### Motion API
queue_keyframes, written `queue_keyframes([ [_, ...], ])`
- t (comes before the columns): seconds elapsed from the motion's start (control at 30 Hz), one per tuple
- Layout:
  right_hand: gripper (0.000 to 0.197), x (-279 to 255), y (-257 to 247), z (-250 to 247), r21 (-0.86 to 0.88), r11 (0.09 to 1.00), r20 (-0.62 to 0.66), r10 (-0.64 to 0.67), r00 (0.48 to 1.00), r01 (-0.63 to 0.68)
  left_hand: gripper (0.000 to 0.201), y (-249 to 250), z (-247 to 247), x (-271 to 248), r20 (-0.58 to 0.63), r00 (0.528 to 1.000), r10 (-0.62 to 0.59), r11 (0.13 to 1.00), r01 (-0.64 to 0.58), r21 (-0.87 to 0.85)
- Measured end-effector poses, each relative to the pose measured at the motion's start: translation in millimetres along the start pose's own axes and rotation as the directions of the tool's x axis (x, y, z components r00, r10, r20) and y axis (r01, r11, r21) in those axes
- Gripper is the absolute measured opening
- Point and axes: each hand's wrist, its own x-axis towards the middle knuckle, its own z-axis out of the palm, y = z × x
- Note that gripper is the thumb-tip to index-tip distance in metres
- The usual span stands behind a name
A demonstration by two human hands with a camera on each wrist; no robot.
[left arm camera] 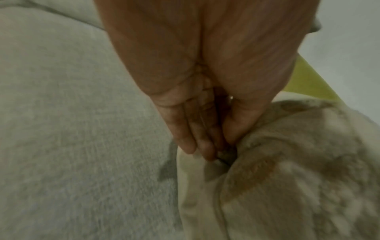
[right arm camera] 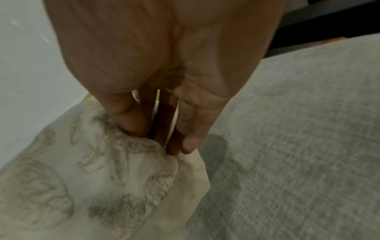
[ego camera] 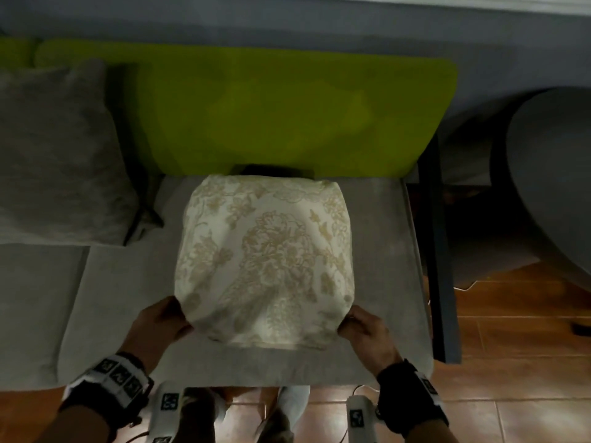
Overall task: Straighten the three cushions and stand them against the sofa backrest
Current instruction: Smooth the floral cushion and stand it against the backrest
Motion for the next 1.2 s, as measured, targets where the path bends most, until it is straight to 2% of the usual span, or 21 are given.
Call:
queue_keyframes([
  [0.07,0.047,3,-3,8,0.039,0.998,-0.001,0.044,0.999,-0.044,0.020,3,11,-8,0.040,0.998,-0.039,0.979,0.046,-0.197],
  [0.1,0.043,5,-3,12,0.070,0.995,0.006,0.077,0.997,-0.078,0.020,3,16,-10,0.043,0.997,-0.056,0.971,0.065,-0.231],
  [0.2,0.040,9,-7,24,0.239,0.950,0.050,0.193,0.980,-0.199,0.018,-1,27,-12,0.013,0.992,-0.124,0.980,0.125,-0.152],
  [0.27,0.035,8,-15,25,0.276,0.945,0.106,0.150,0.983,-0.174,0.020,-2,32,-12,0.013,0.991,-0.133,0.989,0.134,-0.070],
  [0.33,0.040,7,-16,22,0.327,0.942,0.087,0.046,0.995,-0.072,0.022,6,38,-12,-0.017,0.994,-0.111,0.993,0.110,-0.041],
  [0.37,0.042,6,-16,20,0.368,0.930,0.035,-0.016,0.999,0.002,0.024,12,38,-12,-0.032,0.995,-0.096,0.994,0.094,-0.054],
  [0.43,0.029,6,-9,14,0.411,0.899,-0.125,-0.110,0.986,0.152,0.028,26,36,-8,-0.039,0.998,-0.050,0.995,0.046,-0.086],
  [0.5,0.011,5,-5,9,0.468,0.853,-0.284,-0.101,0.954,0.230,0.029,32,31,0,-0.006,1.000,0.015,0.996,-0.015,-0.083],
  [0.57,0.029,3,-5,9,0.491,0.823,-0.420,-0.065,0.905,0.287,0.037,33,29,1,0.004,0.998,0.066,0.997,-0.066,-0.040],
  [0.63,0.022,-1,-8,10,0.470,0.837,-0.515,0.003,0.857,0.280,0.046,34,31,-2,-0.009,0.996,0.088,0.996,-0.088,-0.016],
  [0.67,0.018,-4,-9,10,0.475,0.854,-0.507,0.068,0.859,0.213,0.047,36,32,-5,-0.020,0.996,0.092,0.996,-0.092,-0.003],
  [0.7,0.022,-7,-6,10,0.494,0.863,-0.444,0.147,0.884,0.105,0.047,37,33,-7,-0.030,0.996,0.089,0.996,-0.089,0.012],
  [0.77,0.030,-16,3,4,0.471,0.871,-0.207,0.260,0.943,-0.137,0.044,38,33,-7,-0.036,0.997,0.064,0.997,-0.062,0.042],
  [0.8,0.028,-22,5,3,0.435,0.876,-0.080,0.268,0.960,-0.208,0.041,39,33,-6,-0.024,0.998,0.050,0.997,-0.049,0.063],
  [0.87,0.018,-27,7,-2,0.412,0.887,0.035,0.212,0.977,-0.207,0.033,43,32,-4,-0.011,0.999,0.042,0.995,-0.041,0.093],
  [0.97,0.004,-31,7,-19,0.553,0.831,-0.083,0.124,0.989,-0.057,0.032,49,36,-4,-0.029,0.999,0.013,0.998,-0.011,0.061],
  [1.03,0.017,-32,10,-35,0.662,0.747,-0.089,0.143,0.986,-0.049,0.032,53,40,-3,-0.055,0.998,-0.013,1.000,0.014,0.018],
  [1.07,0.025,-32,11,-40,0.636,0.766,-0.045,0.160,0.986,-0.095,0.030,54,42,-2,-0.068,0.998,-0.019,1.000,0.020,0.016],
  [1.13,0.020,-33,7,-41,0.373,0.915,0.030,0.154,0.988,-0.154,0.029,56,44,1,-0.076,0.997,-0.021,0.999,0.024,0.038],
  [1.2,0.003,-31,4,-45,0.074,0.994,-0.013,0.077,0.997,-0.076,0.034,55,42,1,-0.069,0.997,-0.039,0.997,0.043,0.058],
])
